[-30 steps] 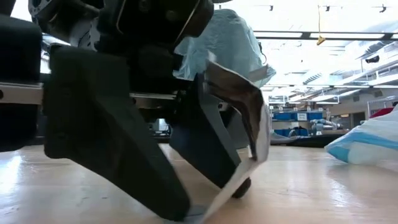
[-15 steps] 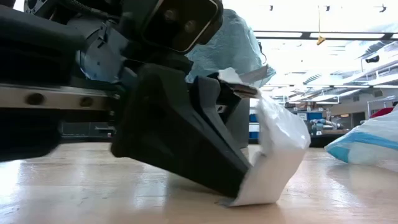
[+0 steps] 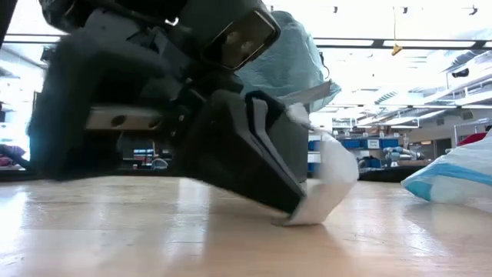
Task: Place trash/remove bag and relplace
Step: Put the plastic wrapper into the trash bin
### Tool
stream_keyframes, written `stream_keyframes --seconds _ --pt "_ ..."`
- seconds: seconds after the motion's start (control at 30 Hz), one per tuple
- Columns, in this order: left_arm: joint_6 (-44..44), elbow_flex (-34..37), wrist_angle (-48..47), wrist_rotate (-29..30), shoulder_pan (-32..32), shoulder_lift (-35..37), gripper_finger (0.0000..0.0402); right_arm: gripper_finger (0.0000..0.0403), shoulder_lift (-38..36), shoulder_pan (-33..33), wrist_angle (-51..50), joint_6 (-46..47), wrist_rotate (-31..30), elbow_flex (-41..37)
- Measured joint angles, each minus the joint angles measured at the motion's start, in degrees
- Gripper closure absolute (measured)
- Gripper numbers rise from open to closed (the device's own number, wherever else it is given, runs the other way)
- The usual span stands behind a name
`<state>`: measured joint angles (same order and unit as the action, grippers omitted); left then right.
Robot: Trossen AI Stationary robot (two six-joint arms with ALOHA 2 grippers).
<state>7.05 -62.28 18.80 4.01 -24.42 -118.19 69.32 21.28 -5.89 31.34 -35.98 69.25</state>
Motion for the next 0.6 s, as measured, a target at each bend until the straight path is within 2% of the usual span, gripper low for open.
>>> stream_keyframes --seconds 0.23,0.37,0.5,0.6 --pt "-1.64 -0.04 -8.32 3.43 1.92 3.56 0.0401 0.0245 0.0 0.0 -0.08 -1.54 1.19 0.0" --pt "-1.51 -0.07 -11.46 2.7 2.89 5.6 0.0401 0.0246 0.3 0.04 -2.64 -1.14 10.19 0.0" --pt "-1.66 -0.12 -16.15 0.25 3.52 8.13 0.0396 0.025 3.58 1.11 -10.69 7.02 16.73 -0.02" --pt "-2.84 -0.13 -20.96 -0.43 3.7 10.63 0.0395 0.0253 8.16 1.92 -13.02 11.86 20.82 -0.04"
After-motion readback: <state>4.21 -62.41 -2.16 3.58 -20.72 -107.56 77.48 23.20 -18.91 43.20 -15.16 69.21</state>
